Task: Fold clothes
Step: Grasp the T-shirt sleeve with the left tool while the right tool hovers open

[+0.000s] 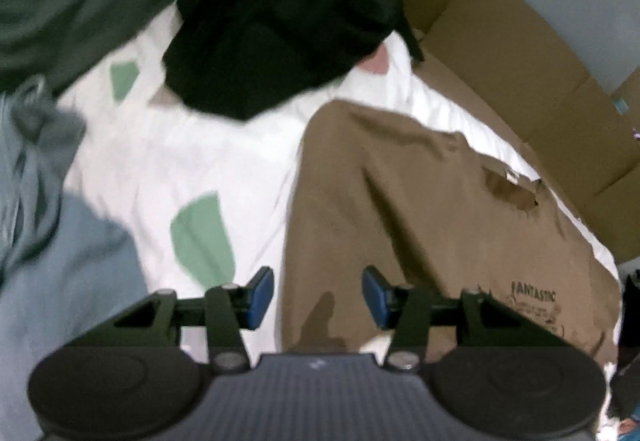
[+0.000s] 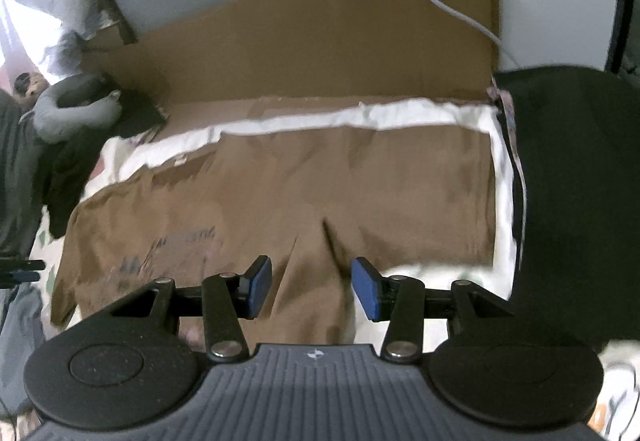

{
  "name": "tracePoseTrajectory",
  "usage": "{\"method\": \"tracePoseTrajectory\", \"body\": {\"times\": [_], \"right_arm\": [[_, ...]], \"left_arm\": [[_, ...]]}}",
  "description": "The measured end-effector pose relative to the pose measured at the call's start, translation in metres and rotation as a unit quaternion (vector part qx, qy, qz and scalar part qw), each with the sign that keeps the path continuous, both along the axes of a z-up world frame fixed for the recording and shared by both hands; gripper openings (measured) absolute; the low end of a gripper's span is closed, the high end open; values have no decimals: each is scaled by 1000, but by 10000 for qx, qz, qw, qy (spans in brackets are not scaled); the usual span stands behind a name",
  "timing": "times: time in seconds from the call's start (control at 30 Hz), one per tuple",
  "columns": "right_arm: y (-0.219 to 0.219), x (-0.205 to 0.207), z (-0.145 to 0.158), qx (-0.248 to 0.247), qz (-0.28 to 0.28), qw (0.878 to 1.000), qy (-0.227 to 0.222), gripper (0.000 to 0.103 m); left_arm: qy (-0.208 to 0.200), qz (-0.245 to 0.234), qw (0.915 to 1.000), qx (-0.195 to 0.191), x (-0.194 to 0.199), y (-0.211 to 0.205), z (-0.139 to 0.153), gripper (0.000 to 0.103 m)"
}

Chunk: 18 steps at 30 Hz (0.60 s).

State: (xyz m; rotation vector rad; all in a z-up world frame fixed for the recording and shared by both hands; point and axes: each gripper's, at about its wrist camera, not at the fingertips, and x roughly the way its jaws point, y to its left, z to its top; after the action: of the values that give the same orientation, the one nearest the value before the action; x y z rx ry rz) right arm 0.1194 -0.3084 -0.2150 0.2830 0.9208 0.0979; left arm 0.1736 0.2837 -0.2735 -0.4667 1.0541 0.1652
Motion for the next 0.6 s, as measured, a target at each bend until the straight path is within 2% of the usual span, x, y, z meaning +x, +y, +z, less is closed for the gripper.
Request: {"method": "tracePoseTrajectory", "body": {"times": [0.13,0.3,0.47,0.6], "right_arm": [[4,-31,-1,60,31,10000,64,52],[5,-63,-4,241,-36,9996,131,53],[8,-85,-21,584,-167,9979,226,55],[18,-88,-35,709,-9,9967,405,55]], "left_arm": [[-122,195,9996,-141,-16,4,1,59],[-5,369,9984,-433,-29,7,-5,59],[124,540,9969,-556,-32,9,-20,60],[183,956,9901,-1014,-28,19,-38,60]]}}
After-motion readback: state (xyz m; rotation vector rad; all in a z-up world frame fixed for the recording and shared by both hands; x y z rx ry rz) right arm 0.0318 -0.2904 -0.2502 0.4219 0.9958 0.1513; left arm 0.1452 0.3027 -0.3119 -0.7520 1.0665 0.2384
